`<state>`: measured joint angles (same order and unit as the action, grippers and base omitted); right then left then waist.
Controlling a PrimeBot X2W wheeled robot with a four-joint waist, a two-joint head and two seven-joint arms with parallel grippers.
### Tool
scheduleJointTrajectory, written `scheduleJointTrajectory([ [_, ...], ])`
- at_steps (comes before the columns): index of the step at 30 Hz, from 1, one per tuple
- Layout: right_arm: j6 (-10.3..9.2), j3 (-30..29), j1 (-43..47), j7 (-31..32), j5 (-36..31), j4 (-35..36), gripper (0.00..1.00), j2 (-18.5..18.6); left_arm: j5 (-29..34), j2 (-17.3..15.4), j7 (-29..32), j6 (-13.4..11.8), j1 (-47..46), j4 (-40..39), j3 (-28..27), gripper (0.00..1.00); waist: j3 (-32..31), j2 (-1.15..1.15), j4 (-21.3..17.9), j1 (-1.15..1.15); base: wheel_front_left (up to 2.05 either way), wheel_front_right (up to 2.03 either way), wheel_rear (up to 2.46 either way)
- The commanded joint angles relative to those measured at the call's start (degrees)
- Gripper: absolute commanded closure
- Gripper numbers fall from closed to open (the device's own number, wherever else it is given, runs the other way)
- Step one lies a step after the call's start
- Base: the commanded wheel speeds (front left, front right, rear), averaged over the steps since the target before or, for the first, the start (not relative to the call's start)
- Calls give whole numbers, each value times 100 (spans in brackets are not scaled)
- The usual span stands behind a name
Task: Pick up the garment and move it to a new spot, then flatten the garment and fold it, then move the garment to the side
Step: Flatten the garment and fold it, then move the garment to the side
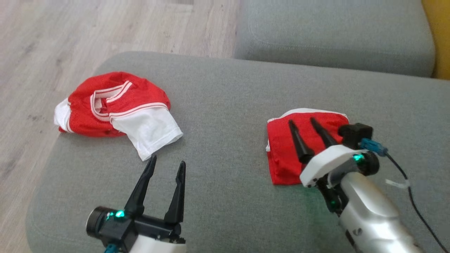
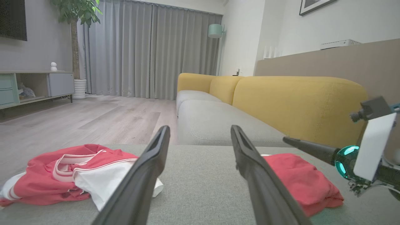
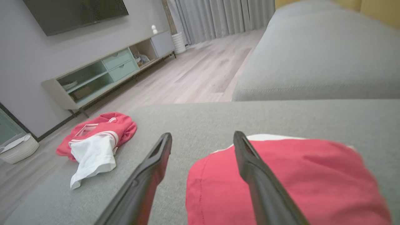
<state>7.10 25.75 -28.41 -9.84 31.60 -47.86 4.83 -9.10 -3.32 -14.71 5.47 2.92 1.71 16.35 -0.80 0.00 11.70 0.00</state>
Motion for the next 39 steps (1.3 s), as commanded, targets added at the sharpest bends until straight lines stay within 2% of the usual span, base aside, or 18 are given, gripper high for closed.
scheduleJointTrajectory([
  [1,39,-85,7,-327,-197,321,0,133,-1,41,-29,-52,-56,-195,-251,0,-133,0,-8,0,0,0,0],
  [6,39,-616,533,-504,-440,759,0,417,-36,42,-29,-145,85,-192,-357,0,-349,0,-50,0,0,0,0],
  [9,39,-1113,1179,-512,-814,1505,0,569,-122,43,-29,-288,176,-144,-470,0,-505,0,-73,0,0,0,0],
  [13,39,-1765,2186,-514,-1133,2518,0,466,-245,43,-29,-485,331,30,-614,0,-693,0,-90,0,0,0,0],
  [19,39,-2028,3338,-515,-1638,3561,0,198,-212,44,-29,-513,604,299,-758,0,-860,0,-148,0,0,0,0],
  [26,39,-2094,3823,-515,-1787,3747,0,-68,92,30,-29,-414,768,655,-839,0,-938,0,-243,0,0,0,0],
  [39,39,-2212,4032,-516,-1912,3701,0,-177,129,42,-29,-364,733,784,-949,0,-1010,0,-326,0,0,0,0],
])
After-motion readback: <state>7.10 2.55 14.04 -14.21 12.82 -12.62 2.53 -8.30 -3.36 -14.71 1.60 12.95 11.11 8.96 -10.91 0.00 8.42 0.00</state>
